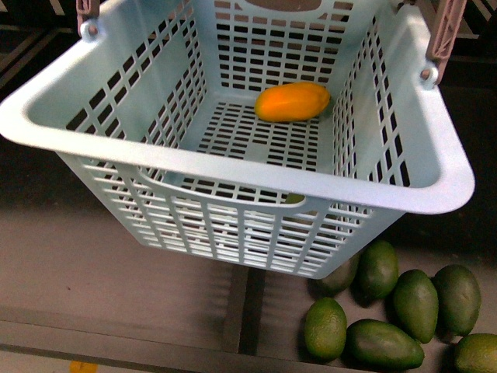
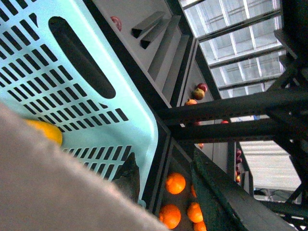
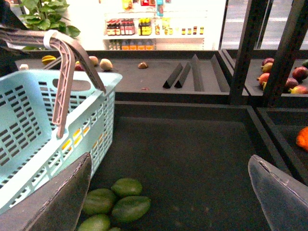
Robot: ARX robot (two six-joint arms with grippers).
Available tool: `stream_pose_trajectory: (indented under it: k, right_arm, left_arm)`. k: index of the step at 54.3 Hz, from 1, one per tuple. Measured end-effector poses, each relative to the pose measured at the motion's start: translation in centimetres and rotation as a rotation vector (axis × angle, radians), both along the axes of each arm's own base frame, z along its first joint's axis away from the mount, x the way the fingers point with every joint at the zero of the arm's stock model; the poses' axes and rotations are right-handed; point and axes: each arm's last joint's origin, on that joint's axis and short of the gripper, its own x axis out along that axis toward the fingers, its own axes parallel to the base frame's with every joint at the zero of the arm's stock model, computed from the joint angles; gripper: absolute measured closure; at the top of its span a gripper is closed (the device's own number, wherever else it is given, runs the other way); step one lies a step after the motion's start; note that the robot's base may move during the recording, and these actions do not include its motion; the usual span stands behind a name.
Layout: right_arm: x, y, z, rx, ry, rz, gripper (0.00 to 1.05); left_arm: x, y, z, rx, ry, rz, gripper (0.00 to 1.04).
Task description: Pick mango and avocado into basket
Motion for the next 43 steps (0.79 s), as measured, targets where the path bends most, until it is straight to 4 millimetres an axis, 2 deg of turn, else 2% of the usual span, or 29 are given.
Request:
stream_pose_trajectory:
  k: [14, 19, 20, 34, 43]
  right_arm:
    - [0.0, 0.0, 0.0, 0.0, 0.0, -0.001, 0.09]
    - [0.0, 0.0, 0.0, 0.0, 0.0, 0.0, 0.09]
    - [0.0, 0.0, 0.0, 0.0, 0.0, 0.0, 0.09]
    - [0.0, 0.0, 0.0, 0.0, 0.0, 0.0, 0.09]
    - [0.0, 0.0, 0.0, 0.0, 0.0, 0.0, 0.09]
  left_arm:
    - [3.8, 2.1, -5.4, 0.024, 0.129, -0.008, 0.75]
    - [6.4, 3.8, -4.9, 0.002, 0.103, 0.004, 0.75]
    - [12.1, 9.1, -6.9, 0.051, 0.036, 0.046, 0.75]
    - [13.0, 11.2, -9.5, 0.084, 0.085, 0.007, 0.75]
    - [12.0, 11.9, -10.5, 0.089, 0.095, -0.009, 0.75]
